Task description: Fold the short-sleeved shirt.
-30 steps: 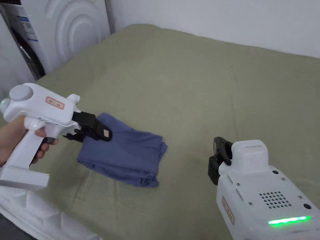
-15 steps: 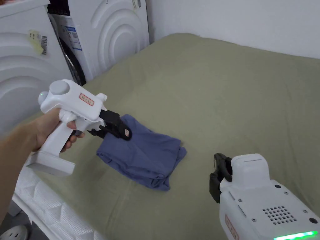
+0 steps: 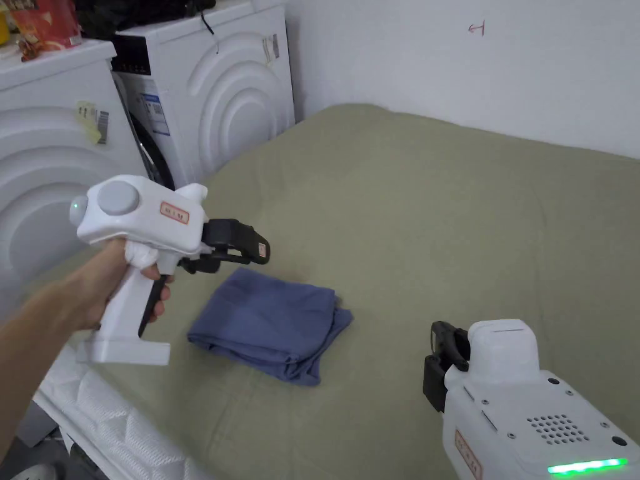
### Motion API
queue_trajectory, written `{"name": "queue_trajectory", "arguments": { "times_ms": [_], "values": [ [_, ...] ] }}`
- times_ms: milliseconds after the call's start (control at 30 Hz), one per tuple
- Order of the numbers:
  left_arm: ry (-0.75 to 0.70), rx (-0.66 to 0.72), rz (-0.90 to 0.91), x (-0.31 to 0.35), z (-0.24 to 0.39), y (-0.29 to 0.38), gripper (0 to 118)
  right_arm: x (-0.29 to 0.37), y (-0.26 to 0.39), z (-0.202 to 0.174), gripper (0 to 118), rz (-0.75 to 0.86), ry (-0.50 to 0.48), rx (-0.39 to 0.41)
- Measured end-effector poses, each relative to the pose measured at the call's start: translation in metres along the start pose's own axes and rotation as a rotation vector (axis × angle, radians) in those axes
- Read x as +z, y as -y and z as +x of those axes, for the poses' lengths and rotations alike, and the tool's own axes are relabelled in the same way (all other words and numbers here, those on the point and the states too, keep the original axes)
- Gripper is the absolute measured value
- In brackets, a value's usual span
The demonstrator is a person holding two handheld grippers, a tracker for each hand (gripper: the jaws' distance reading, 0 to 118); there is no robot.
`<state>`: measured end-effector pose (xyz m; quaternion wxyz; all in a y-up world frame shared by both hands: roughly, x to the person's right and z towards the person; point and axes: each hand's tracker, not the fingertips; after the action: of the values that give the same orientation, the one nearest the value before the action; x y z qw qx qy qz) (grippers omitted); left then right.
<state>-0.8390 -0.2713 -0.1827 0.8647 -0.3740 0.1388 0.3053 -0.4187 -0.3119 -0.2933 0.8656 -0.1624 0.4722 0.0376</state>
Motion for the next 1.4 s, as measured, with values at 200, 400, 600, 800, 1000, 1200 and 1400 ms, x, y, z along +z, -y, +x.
{"name": "queue_trajectory", "arguments": {
  "times_ms": [200,400,600,800,1000,1200,1400],
  "values": [
    [0.125,-0.089,0.114,0.011,0.144,0.082,0,0.087,-0.024,0.05,0,0.06,0.077,-0.04],
    [0.175,-0.321,0.276,0.019,0.335,0.158,0,0.212,-0.037,0.136,0,0.118,0.285,-0.101],
    [0.12,-0.489,0.564,0.018,0.474,0.233,0,0.322,-0.03,0.204,0,0.12,0.575,-0.054],
    [-0.002,-0.659,0.705,0.016,0.52,0.273,0,0.365,-0.015,0.229,0,0.135,0.735,-0.1],
    [-0.011,-0.589,0.707,0.022,0.508,0.268,0,0.359,-0.014,0.223,0,0.155,0.754,-0.103],
    [-0.043,-0.524,0.707,0.027,0.488,0.253,0,0.337,-0.024,0.206,0,0.159,0.711,-0.044],
    [-0.06,-0.509,0.706,0.031,0.475,0.251,0,0.324,-0.032,0.196,0,0.177,0.682,-0.042]
  ]
}}
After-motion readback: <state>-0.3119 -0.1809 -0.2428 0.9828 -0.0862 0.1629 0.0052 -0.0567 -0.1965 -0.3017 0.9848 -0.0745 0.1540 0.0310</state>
